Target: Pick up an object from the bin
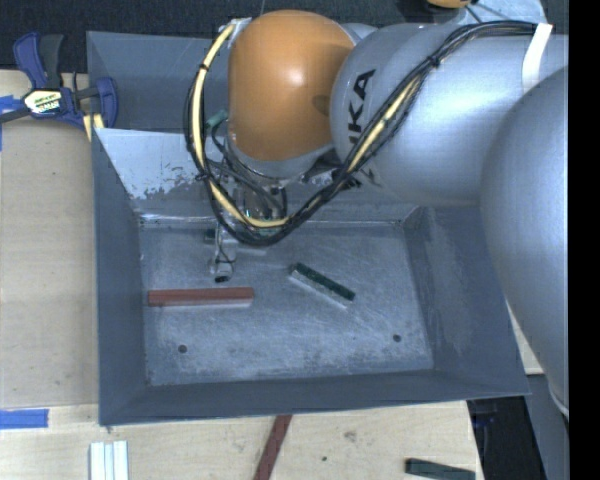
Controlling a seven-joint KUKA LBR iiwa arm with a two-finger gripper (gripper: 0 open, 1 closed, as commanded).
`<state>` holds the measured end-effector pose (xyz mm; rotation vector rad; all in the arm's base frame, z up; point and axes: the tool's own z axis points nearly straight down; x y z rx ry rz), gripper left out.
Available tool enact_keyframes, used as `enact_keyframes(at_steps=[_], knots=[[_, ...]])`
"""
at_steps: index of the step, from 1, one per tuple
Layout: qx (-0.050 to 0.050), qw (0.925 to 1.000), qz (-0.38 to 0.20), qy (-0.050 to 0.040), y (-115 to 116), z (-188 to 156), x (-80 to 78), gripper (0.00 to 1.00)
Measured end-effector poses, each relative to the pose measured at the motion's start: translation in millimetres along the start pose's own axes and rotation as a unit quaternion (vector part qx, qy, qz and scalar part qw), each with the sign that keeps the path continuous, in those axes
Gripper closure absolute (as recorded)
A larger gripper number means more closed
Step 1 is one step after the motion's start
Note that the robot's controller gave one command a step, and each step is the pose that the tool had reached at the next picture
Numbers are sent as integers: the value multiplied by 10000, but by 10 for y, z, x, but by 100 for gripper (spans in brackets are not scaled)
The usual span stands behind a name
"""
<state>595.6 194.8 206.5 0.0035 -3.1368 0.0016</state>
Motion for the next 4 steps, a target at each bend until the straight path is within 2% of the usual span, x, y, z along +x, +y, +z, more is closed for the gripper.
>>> enact_keyframes(at_steps=[1, 2, 3, 4], knots=[[-12, 10000, 11, -40, -5, -47, -18, 0], [-16, 9905, -1369, -86, -77, 1321, 417, 100], [-19, 9907, -1361, -83, -78, 1319, 418, 100], [0, 9914, -1311, -6, -74, 875, 513, 100]])
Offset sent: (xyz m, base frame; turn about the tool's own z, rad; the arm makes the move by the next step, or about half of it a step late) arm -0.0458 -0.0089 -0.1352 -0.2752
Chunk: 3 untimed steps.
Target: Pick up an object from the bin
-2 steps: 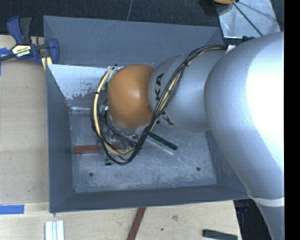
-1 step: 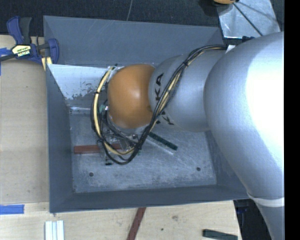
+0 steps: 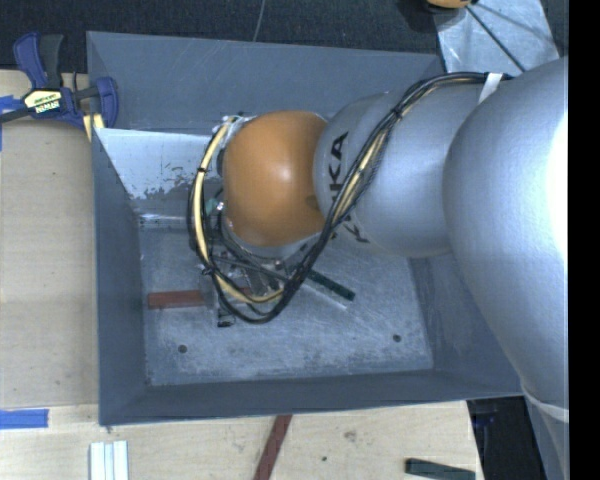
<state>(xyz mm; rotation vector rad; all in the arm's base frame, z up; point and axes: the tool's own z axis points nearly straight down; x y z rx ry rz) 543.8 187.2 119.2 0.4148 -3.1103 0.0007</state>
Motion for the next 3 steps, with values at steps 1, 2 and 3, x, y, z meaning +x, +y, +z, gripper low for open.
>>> enact_keyframes(at_steps=[1, 2, 3], knots=[[-6, 9999, -6, -117, -20, -175, -313, 100], [0, 10000, 80, 30, -45, -308, -213, 100], [1, 9838, -1792, -38, 198, 28, 143, 0]])
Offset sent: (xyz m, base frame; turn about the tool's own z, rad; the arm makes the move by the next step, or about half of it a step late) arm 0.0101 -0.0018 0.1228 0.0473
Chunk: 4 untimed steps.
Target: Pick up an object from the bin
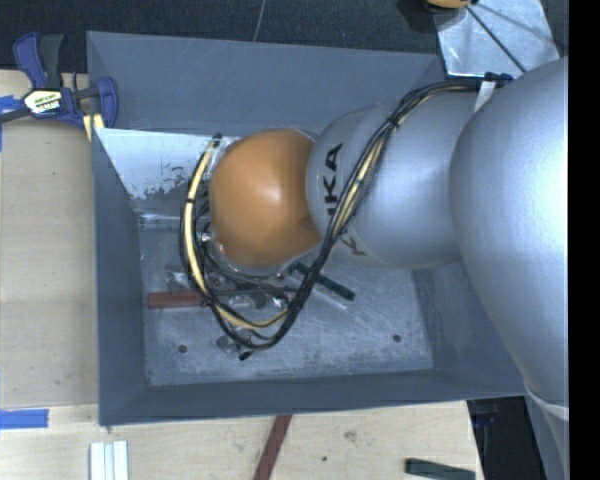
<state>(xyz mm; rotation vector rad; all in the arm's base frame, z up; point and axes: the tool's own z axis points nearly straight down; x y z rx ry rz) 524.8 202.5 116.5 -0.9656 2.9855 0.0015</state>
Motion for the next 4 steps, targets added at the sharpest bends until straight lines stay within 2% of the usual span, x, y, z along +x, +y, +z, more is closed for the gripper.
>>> enact_keyframes(at_steps=[1, 2, 3, 4], knots=[[-3, 10000, -1, 5, 24, 25, 14, 0], [-4, 9997, -245, -1, -286, 461, -630, 100], [-4, 9997, -244, 0, -286, 461, -630, 100], [1, 10000, -15, -7, -69, -1048, -640, 100]])
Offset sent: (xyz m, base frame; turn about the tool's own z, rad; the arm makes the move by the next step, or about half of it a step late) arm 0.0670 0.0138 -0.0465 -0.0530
